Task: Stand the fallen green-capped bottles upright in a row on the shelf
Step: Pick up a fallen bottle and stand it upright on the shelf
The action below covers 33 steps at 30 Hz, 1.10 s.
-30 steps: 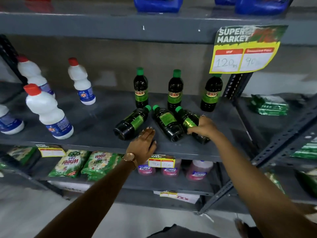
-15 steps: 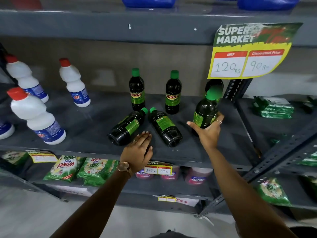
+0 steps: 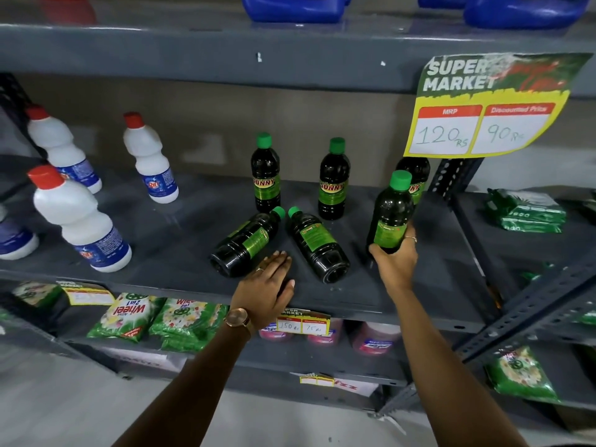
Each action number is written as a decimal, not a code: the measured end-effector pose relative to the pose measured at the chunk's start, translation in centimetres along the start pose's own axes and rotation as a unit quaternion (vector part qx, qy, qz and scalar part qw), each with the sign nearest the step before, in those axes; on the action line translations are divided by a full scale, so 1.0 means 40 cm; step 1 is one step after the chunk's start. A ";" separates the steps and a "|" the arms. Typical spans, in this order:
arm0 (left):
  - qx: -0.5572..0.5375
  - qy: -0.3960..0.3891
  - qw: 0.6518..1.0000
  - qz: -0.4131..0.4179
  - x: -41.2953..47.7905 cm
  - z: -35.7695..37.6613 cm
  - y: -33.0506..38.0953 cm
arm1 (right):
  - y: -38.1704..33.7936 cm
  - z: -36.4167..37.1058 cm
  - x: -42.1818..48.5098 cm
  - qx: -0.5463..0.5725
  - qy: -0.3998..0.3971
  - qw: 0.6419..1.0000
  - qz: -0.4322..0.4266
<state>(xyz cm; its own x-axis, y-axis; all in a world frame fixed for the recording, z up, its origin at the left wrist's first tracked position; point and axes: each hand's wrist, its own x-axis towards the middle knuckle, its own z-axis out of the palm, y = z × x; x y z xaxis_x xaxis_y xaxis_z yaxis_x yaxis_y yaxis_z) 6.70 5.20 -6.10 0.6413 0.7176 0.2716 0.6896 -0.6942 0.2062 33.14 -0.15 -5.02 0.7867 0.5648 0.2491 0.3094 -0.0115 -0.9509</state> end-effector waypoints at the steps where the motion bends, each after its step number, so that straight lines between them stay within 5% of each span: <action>1: 0.001 0.001 1.000 0.001 0.000 0.000 0.001 | 0.005 -0.007 -0.002 -0.005 0.000 1.000 -0.007; 8: 0.000 0.009 1.000 0.005 -0.001 -0.010 0.006 | -0.029 0.022 0.007 -0.080 0.093 0.992 -0.006; 13: 0.000 0.001 1.000 0.002 0.000 -0.009 0.005 | 0.000 -0.002 0.015 -0.042 0.029 0.999 -0.004; 33: 0.014 -0.013 1.000 -0.011 0.004 -0.003 0.014 | 0.002 -0.165 -0.165 -0.100 0.067 0.992 -0.023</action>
<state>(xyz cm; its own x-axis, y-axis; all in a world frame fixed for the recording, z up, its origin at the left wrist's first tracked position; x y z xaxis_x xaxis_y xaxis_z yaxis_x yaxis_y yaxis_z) 7.15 4.91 -5.85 0.6347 0.7338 0.2425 0.7124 -0.6771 0.1844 31.50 -9.31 -5.54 0.8294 0.4539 0.3256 0.4354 -0.1603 -0.8858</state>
